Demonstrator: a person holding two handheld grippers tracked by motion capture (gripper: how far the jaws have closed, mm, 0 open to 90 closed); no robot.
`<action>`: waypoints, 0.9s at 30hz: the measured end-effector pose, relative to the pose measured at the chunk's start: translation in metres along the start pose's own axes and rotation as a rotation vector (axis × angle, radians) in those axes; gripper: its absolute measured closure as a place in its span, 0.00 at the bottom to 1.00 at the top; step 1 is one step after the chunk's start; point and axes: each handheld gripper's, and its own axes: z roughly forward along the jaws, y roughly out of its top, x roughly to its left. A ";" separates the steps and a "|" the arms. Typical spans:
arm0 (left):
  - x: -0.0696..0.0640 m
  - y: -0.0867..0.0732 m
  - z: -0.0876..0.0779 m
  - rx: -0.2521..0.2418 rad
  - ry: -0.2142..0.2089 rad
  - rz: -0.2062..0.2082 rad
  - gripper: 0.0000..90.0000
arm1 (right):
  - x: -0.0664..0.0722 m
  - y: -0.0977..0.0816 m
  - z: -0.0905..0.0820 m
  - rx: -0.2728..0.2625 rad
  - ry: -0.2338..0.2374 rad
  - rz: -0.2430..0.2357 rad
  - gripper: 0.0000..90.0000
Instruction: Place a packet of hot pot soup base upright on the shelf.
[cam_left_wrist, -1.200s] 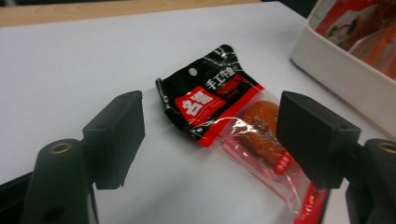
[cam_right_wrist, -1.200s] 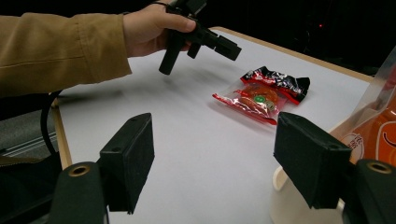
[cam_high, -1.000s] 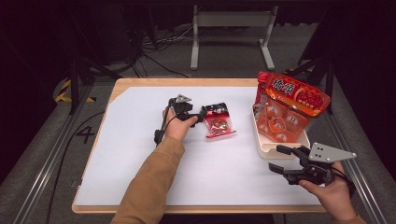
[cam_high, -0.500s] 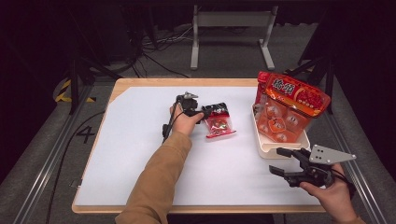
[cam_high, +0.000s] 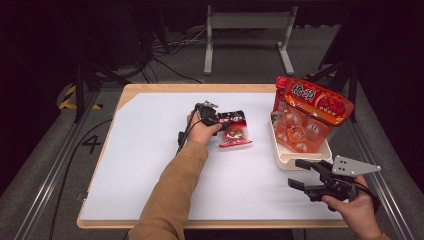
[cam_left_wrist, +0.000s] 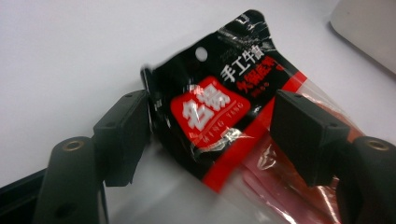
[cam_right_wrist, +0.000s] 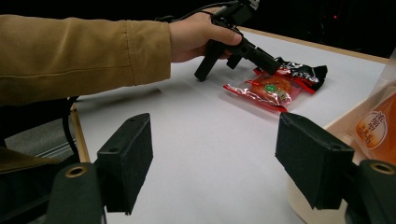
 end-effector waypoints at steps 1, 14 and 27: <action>0.000 0.000 0.000 -0.001 -0.013 -0.016 0.35 | 0.000 0.000 0.000 0.002 -0.002 -0.003 0.31; -0.006 0.001 0.003 0.034 0.117 0.079 0.73 | 0.001 -0.001 0.000 0.002 0.004 -0.010 0.31; -0.010 0.005 -0.008 0.046 0.120 0.141 1.00 | -0.002 -0.002 0.000 -0.001 0.000 -0.001 0.32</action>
